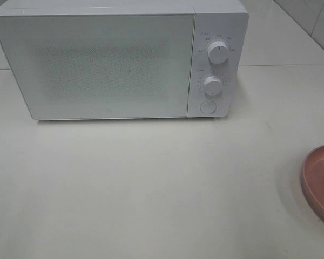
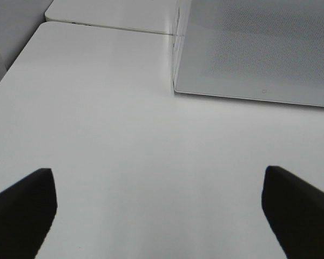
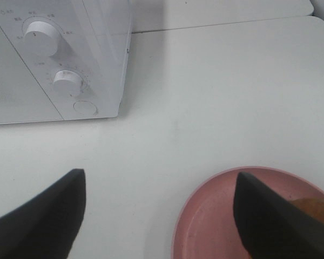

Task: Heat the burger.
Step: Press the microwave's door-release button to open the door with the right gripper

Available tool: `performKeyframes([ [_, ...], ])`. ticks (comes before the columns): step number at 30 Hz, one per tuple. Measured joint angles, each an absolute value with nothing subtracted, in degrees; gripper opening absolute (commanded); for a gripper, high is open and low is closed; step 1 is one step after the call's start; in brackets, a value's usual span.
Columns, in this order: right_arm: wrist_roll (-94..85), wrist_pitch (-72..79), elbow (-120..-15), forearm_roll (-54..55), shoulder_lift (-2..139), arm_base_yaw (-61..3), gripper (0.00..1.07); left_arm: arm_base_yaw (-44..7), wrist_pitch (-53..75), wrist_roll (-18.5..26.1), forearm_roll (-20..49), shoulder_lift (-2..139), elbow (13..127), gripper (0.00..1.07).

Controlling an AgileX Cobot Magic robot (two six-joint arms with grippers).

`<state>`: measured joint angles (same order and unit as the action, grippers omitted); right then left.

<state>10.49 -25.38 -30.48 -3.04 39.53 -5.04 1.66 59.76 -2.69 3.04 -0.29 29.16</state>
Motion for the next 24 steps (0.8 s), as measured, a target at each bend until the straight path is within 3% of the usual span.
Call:
performKeyframes([
  [24, 10.49, 14.9, -23.09, -6.3, 62.91, -5.04, 0.71, 1.66, 59.76, -2.69, 3.04, -0.29, 29.16, 0.98],
])
